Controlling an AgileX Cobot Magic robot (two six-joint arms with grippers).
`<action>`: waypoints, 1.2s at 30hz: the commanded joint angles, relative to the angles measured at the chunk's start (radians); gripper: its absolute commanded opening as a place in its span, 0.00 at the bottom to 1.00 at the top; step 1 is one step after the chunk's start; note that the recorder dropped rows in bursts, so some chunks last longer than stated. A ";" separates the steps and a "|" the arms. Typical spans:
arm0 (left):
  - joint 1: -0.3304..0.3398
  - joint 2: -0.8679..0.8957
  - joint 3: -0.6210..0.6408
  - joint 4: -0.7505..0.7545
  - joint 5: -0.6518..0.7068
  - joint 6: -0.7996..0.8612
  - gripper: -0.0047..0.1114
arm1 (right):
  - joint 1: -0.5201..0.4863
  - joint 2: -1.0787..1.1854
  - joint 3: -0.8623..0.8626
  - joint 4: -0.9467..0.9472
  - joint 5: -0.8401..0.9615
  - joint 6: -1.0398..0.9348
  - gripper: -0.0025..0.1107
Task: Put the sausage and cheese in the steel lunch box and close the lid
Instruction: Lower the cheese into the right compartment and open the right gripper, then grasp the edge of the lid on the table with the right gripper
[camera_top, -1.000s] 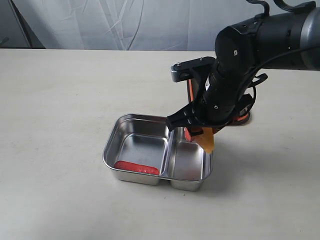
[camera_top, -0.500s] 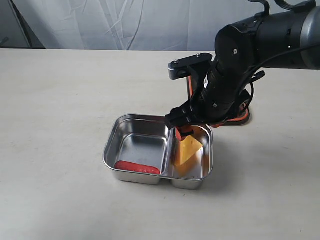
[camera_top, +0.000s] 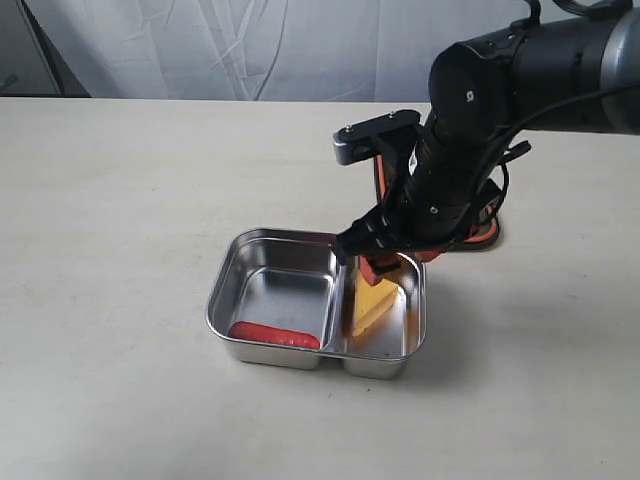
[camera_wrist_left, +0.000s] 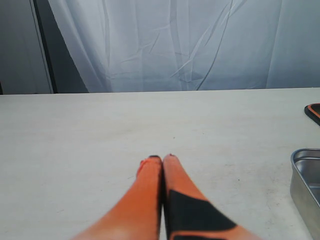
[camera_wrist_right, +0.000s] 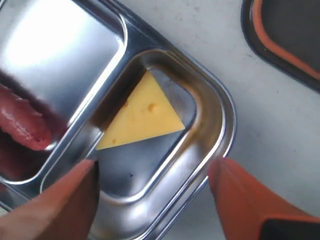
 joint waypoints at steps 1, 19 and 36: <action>0.000 -0.007 0.005 -0.005 -0.012 0.000 0.04 | -0.072 -0.003 -0.101 -0.039 0.057 -0.009 0.57; 0.000 -0.007 0.005 -0.005 -0.012 0.000 0.04 | -0.423 0.161 -0.252 0.074 0.058 -0.005 0.59; 0.000 -0.007 0.005 -0.005 -0.012 0.000 0.04 | -0.449 0.351 -0.272 0.017 -0.059 0.074 0.59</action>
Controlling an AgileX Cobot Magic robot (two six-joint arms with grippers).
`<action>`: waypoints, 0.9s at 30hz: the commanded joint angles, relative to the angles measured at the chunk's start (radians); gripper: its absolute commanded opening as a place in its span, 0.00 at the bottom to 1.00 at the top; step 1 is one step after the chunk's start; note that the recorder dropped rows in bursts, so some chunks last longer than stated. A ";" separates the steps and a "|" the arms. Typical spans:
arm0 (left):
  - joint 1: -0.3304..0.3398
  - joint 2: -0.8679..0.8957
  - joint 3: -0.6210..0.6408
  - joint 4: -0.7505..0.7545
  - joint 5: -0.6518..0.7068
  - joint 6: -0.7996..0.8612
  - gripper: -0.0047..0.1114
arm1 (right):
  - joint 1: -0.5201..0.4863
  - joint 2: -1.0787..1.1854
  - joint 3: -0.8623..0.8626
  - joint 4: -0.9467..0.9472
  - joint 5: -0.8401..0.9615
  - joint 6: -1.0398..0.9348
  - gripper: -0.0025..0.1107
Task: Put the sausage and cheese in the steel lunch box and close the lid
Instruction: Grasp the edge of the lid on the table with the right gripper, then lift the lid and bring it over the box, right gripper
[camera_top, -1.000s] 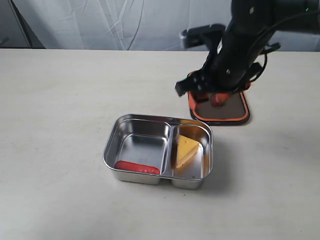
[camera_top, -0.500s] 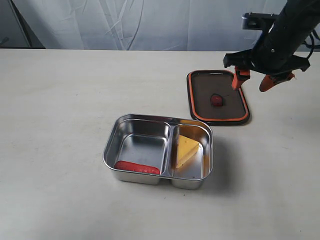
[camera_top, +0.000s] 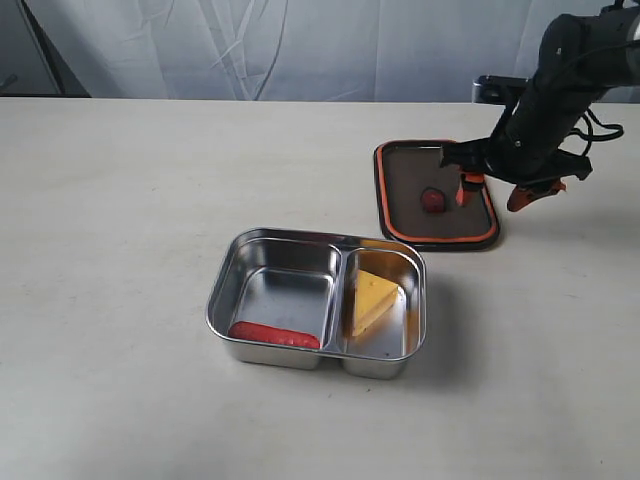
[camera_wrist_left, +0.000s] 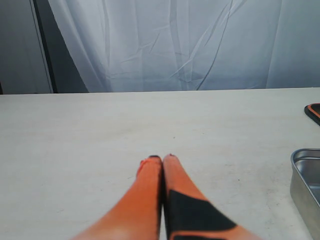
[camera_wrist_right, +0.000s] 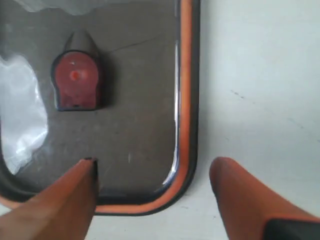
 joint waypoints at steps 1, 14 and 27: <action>0.000 -0.007 0.005 -0.005 -0.012 0.000 0.04 | -0.007 0.028 -0.007 -0.027 -0.005 0.009 0.59; 0.000 -0.007 0.005 -0.005 -0.012 0.000 0.04 | -0.007 0.092 -0.015 -0.139 0.013 0.103 0.59; 0.000 -0.007 0.005 -0.005 -0.012 0.000 0.04 | -0.007 0.097 -0.015 -0.133 0.014 0.112 0.13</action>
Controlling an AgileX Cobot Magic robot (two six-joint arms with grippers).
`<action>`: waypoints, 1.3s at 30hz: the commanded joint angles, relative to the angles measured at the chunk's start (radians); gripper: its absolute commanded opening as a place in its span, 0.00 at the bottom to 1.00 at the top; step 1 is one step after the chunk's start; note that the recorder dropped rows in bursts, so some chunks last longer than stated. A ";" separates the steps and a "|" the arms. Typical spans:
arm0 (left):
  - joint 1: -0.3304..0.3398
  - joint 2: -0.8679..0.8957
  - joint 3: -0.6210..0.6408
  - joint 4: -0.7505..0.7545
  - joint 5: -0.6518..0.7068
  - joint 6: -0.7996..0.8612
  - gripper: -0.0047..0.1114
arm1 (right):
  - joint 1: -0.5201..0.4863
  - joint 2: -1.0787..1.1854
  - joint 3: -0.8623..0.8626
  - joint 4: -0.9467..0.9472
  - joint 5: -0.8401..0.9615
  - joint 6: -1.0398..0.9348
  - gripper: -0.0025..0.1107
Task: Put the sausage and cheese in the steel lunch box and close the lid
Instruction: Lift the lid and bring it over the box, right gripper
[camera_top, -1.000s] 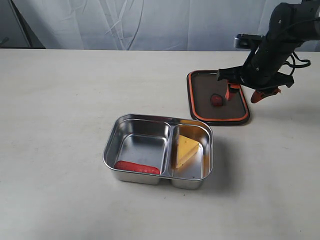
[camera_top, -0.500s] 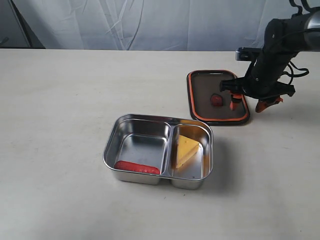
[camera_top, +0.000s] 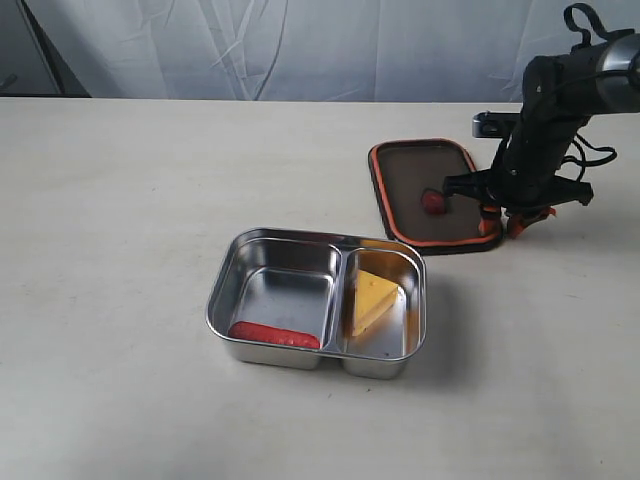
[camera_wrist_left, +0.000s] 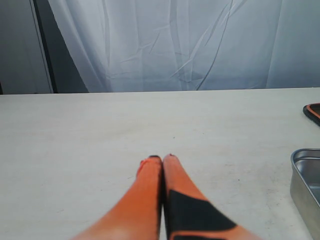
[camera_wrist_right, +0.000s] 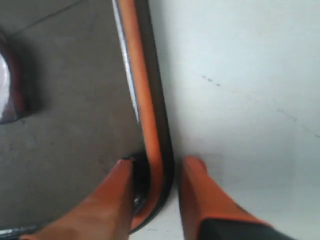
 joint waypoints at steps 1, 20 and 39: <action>0.000 -0.007 0.005 -0.005 -0.012 0.000 0.04 | -0.007 -0.002 -0.007 -0.004 0.008 0.006 0.06; 0.000 -0.007 0.005 -0.005 -0.012 0.000 0.04 | -0.007 -0.130 -0.007 0.143 -0.077 0.029 0.01; 0.000 -0.007 0.005 0.070 -0.043 0.000 0.04 | -0.002 -0.577 0.247 0.348 -0.124 -0.262 0.01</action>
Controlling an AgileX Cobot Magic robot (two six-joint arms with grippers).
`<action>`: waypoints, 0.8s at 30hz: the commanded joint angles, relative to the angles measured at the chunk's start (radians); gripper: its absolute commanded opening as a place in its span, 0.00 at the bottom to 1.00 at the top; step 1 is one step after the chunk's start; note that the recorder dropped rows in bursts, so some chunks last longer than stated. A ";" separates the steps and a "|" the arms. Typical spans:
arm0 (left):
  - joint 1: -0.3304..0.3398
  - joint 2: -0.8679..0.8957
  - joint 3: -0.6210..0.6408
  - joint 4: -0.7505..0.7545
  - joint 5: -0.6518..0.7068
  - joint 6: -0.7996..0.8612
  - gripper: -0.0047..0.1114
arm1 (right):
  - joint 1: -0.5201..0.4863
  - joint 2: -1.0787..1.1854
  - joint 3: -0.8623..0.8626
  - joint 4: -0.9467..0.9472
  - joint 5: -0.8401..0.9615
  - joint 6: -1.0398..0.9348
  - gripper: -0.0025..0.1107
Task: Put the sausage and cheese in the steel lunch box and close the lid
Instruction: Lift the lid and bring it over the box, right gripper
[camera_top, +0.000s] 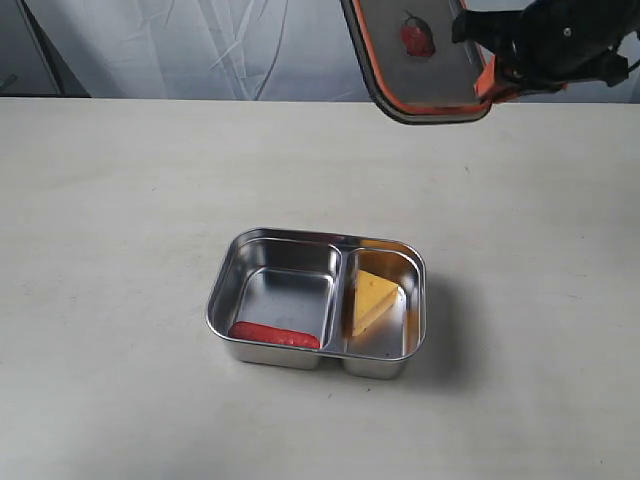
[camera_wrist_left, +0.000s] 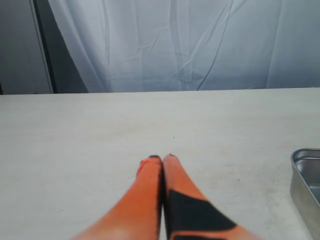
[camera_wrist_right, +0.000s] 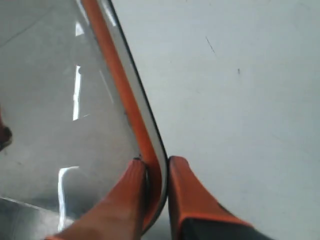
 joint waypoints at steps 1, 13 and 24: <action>0.000 -0.007 0.005 0.076 -0.086 0.000 0.04 | -0.002 -0.134 0.231 0.004 -0.125 -0.037 0.01; 0.000 -0.007 0.005 -0.237 -0.453 -0.521 0.04 | -0.002 -0.442 0.538 0.171 -0.193 -0.155 0.01; -0.065 -0.007 -0.058 -0.239 -0.143 -0.851 0.04 | 0.064 -0.494 0.551 0.239 -0.107 -0.325 0.01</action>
